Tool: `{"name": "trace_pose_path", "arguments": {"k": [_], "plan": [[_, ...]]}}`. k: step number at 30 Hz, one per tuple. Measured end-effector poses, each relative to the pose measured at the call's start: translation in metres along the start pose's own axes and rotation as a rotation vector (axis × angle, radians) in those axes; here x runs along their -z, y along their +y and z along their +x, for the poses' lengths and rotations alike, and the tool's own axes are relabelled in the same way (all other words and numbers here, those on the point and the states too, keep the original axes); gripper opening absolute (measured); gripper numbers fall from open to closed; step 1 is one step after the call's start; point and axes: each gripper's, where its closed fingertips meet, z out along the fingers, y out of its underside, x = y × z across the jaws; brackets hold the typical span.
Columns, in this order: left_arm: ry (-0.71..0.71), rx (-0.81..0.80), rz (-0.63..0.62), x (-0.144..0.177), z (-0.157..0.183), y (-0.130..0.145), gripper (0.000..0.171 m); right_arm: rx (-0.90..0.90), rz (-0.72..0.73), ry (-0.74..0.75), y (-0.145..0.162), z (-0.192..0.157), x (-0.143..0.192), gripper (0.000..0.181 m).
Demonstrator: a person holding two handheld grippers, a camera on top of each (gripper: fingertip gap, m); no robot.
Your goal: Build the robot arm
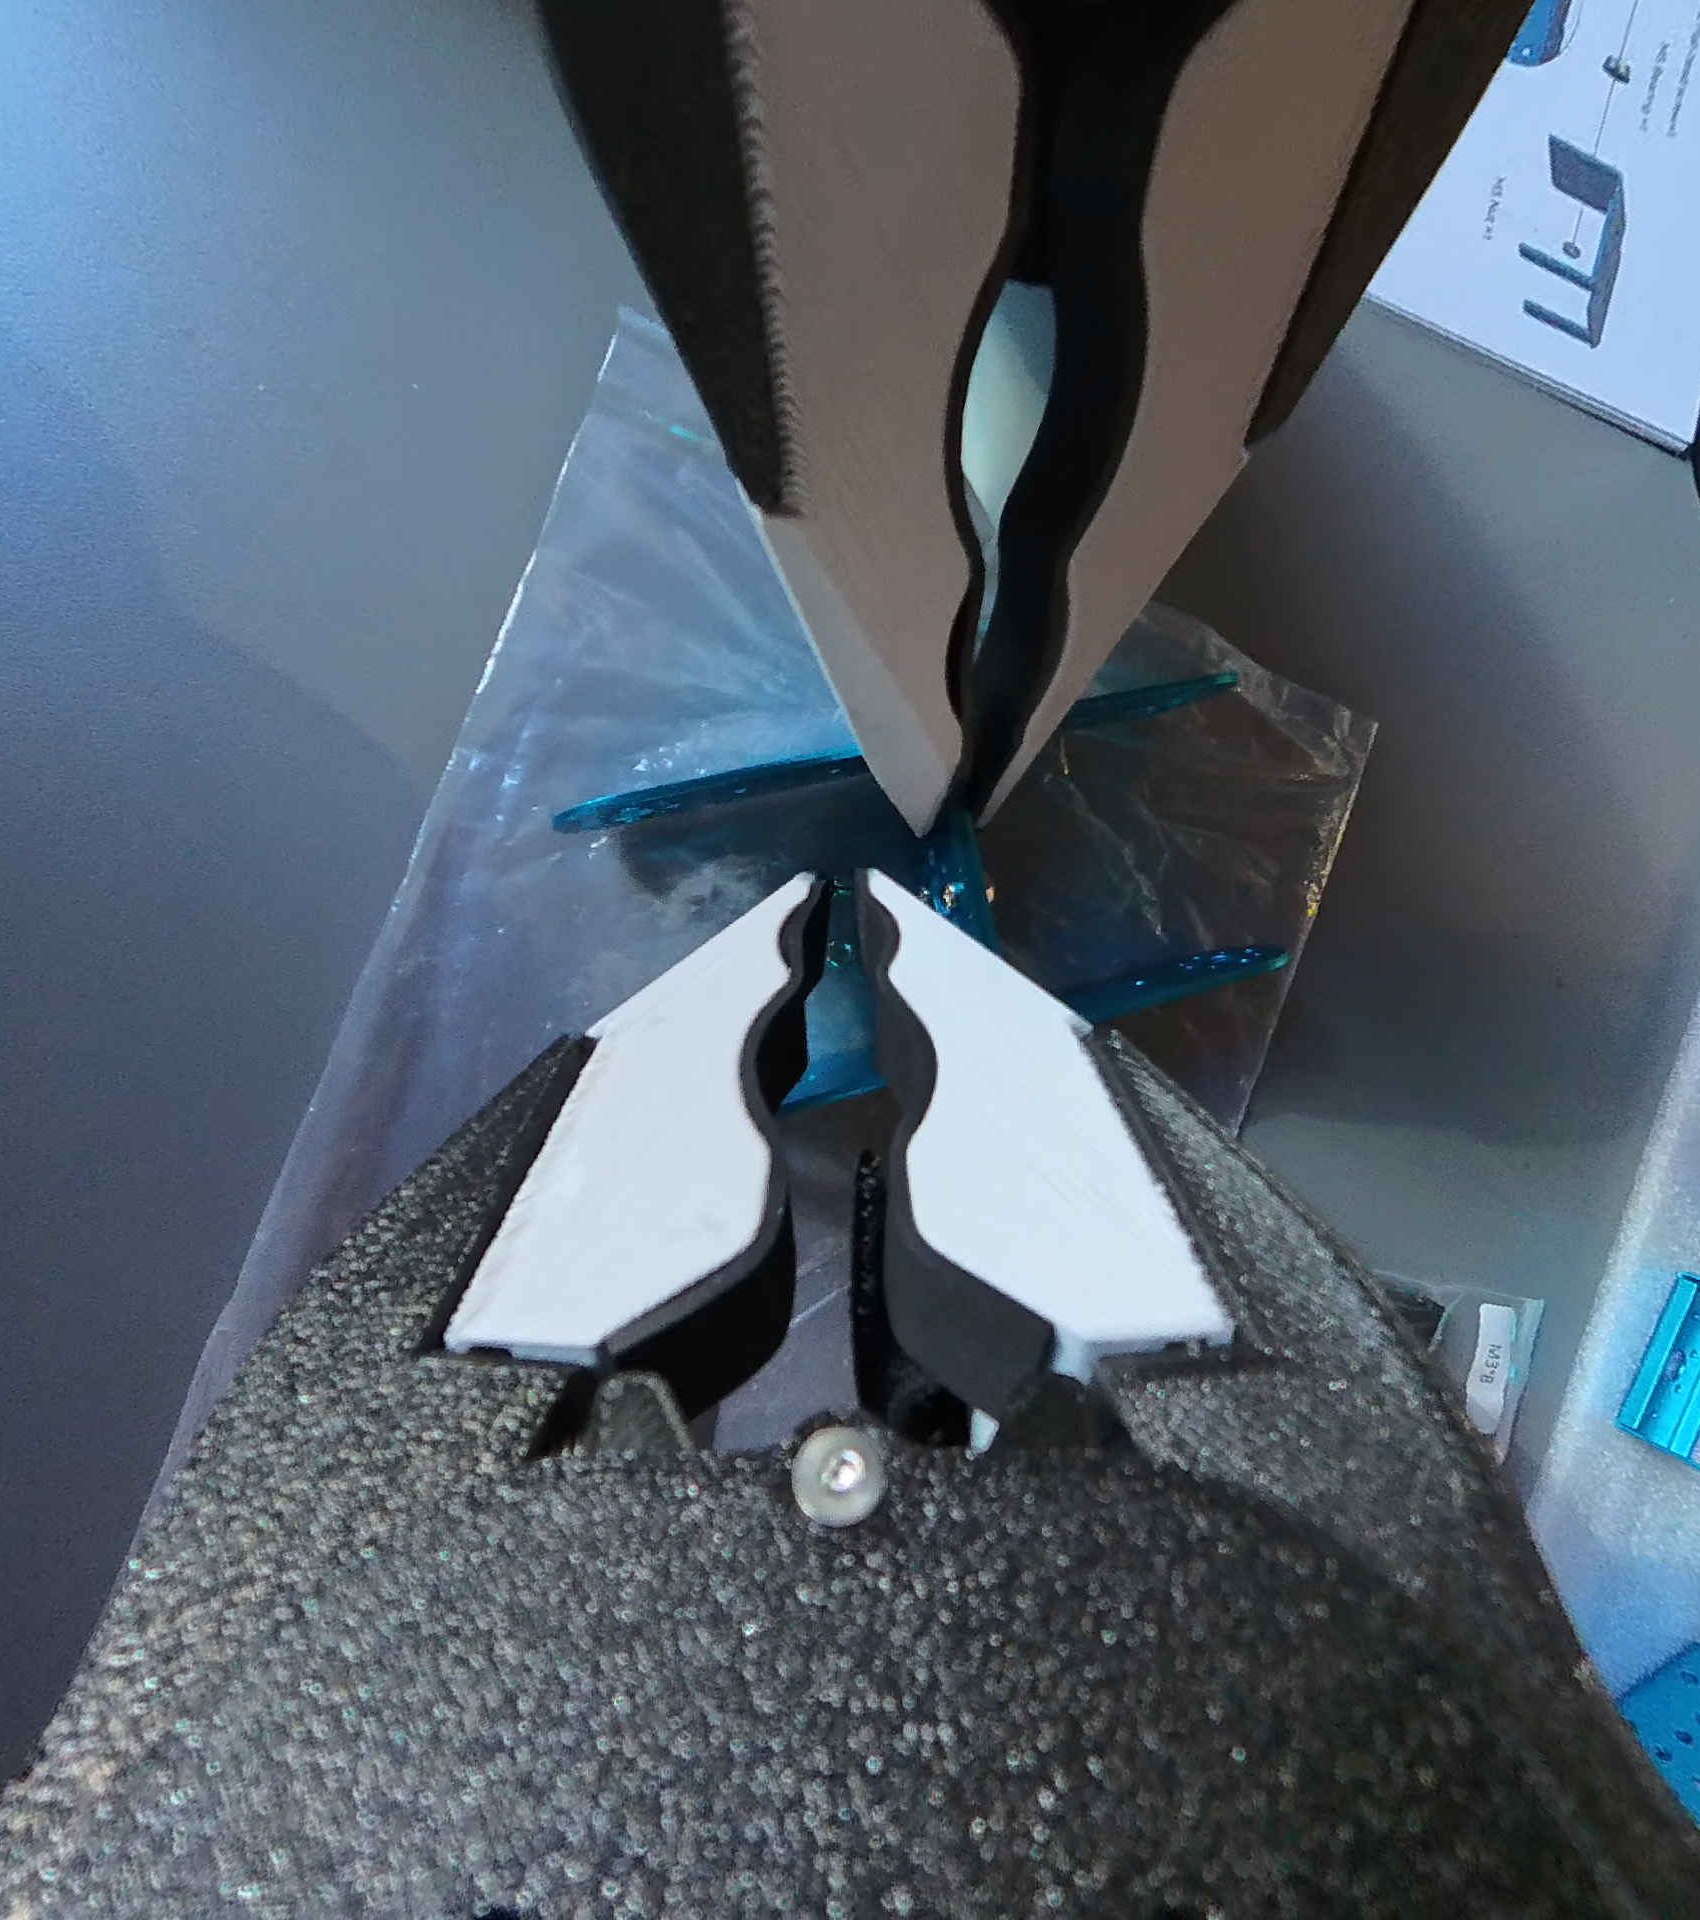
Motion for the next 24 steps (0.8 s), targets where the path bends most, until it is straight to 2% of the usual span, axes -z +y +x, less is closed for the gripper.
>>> {"name": "trace_pose_path", "arguments": {"k": [15, 24], "plan": [[0.027, 0.036, 0.073, 0.001, -0.003, 0.001, 0.003, 0.113, 0.010, 0.109, 0.001, 0.008, 0.002, 0.000], [0.033, 0.063, 0.086, 0.002, -0.005, 0.001, 0.003, 0.187, 0.072, 0.192, -0.011, 0.010, 0.007, 0.000]]}}
